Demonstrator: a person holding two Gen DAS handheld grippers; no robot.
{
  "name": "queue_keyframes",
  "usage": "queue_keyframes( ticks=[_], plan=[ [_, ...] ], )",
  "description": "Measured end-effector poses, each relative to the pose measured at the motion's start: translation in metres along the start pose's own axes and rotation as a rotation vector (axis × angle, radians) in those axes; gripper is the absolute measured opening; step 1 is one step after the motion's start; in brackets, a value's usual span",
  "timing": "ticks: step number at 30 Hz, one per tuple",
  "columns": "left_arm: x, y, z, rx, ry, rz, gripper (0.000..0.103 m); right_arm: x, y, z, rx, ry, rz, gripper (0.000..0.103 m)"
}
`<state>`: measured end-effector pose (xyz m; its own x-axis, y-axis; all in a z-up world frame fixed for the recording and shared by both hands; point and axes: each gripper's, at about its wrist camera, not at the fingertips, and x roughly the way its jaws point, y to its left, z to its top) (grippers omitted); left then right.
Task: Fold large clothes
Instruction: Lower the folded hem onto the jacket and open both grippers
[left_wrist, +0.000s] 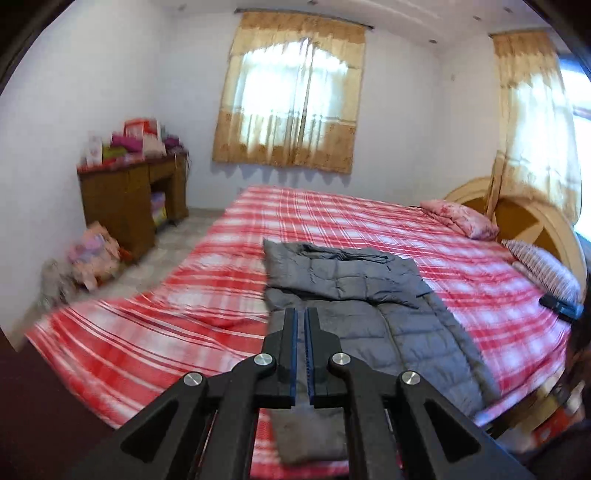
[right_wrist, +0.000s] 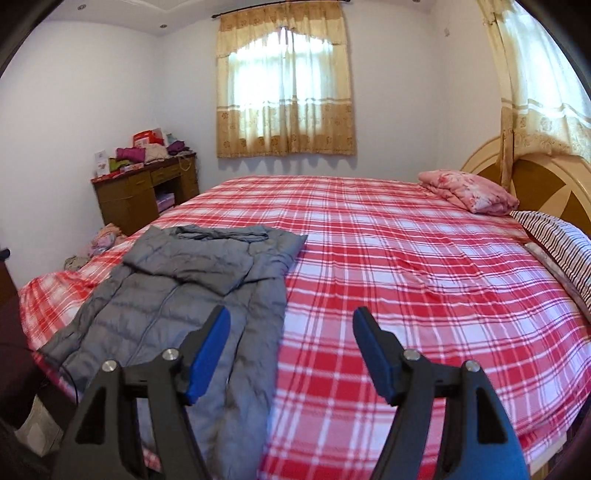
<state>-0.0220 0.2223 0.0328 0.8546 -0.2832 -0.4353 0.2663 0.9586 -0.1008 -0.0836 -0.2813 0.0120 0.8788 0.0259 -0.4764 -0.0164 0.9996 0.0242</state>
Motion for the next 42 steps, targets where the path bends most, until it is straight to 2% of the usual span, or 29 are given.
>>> queue_keyframes(
  ticks=[3,4,7,10,12,14,16,22,28,34,37,39,42],
  plan=[
    [-0.025,-0.002,-0.010,0.051,-0.003,-0.001,0.005,-0.024,0.003,-0.005,-0.017,-0.001,0.096,0.074],
    [-0.026,-0.004,-0.015,0.075,0.002,0.008,0.005,-0.027,0.006,-0.007,-0.019,0.017,0.151,0.080],
    [-0.017,-0.011,-0.033,0.120,0.028,0.072,0.008,-0.021,0.020,-0.025,-0.039,0.043,0.206,0.087],
    [0.013,-0.015,-0.059,0.104,0.109,0.083,0.010,0.005,0.040,-0.047,-0.055,0.114,0.163,0.087],
    [0.035,-0.013,-0.077,0.058,0.167,0.062,0.010,0.026,0.046,-0.062,-0.017,0.168,0.154,0.086],
    [0.054,-0.011,-0.094,0.011,0.219,0.048,0.010,0.040,0.042,-0.074,0.035,0.205,0.141,0.086],
    [0.076,-0.010,-0.111,-0.024,0.270,0.076,0.010,0.052,0.039,-0.087,0.084,0.242,0.125,0.086],
    [0.123,-0.009,-0.146,-0.061,0.427,0.102,0.010,0.070,0.028,-0.120,0.193,0.348,0.125,0.086],
    [0.136,0.010,-0.157,-0.168,0.467,0.055,0.010,0.094,0.022,-0.138,0.250,0.422,0.101,0.086],
    [0.119,0.010,-0.147,-0.115,0.447,0.024,0.010,0.109,0.025,-0.149,0.243,0.485,0.113,0.084],
    [0.118,0.017,-0.147,-0.155,0.435,-0.006,0.010,0.116,0.026,-0.151,0.257,0.501,0.129,0.083],
    [0.125,0.020,-0.152,-0.192,0.457,-0.015,0.010,0.120,0.031,-0.150,0.257,0.507,0.145,0.083],
    [0.132,0.015,-0.157,-0.178,0.487,-0.016,0.010,0.125,0.042,-0.149,0.209,0.525,0.148,0.083]
  ],
)
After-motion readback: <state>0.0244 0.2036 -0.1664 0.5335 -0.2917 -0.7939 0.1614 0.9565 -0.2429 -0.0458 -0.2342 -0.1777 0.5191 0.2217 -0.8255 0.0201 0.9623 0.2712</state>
